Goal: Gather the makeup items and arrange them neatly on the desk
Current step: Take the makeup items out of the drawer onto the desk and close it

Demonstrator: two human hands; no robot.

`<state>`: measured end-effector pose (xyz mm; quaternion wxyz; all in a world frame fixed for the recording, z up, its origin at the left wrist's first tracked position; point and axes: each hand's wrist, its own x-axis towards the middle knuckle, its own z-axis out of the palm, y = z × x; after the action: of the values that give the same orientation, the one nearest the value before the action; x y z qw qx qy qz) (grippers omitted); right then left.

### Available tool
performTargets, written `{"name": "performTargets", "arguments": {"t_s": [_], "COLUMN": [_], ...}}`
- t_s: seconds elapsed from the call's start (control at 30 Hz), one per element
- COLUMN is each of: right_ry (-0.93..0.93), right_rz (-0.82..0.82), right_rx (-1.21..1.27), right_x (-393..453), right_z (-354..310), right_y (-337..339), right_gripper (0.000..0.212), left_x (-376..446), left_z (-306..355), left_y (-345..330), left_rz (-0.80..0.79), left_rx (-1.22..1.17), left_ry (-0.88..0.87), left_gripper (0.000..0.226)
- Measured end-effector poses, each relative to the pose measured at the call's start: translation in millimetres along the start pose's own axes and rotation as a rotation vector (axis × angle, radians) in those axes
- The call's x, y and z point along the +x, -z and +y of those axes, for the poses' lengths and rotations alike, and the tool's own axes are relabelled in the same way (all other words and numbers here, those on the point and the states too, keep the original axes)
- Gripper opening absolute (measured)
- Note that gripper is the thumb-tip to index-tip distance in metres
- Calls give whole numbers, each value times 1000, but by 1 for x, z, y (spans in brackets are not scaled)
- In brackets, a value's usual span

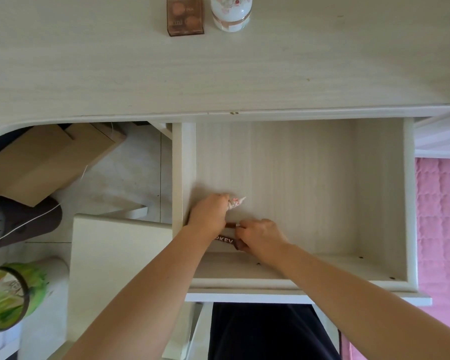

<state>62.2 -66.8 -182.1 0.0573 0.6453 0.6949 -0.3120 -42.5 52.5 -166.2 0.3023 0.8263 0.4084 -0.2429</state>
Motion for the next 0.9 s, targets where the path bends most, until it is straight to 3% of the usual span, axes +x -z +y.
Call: {"name": "performTargets", "arguments": {"t_s": [0.2,0.37,0.6,0.67,0.8,0.9], "right_ry": [-67,-75,14,-12,-49,-93], "right_rz": [24,3,-91,-95,-96,-81], "right_rx": [-23,-7,28,-22,-20,24], "right_x": [-3,-10,-7,-4,-5,-13], "right_z": [11,21,6,9,15,21], "right_y": [-6,-3,1,-8,-2,13], "right_gripper": [19,28,21,27,14,22], "left_x": [-3,-6,-1,-1,0,-1], "left_z": [4,3,-1,-1,0,1], "left_y": [4,-5,-16,-18,-21,-18], "left_rz": [-78,7,56,70,81,88], "left_rx": [17,105,101,87,15,-90], "left_ry": [-37,-50,-43,-38,-19,25], "left_gripper": [26,25,12,14,20,21]}}
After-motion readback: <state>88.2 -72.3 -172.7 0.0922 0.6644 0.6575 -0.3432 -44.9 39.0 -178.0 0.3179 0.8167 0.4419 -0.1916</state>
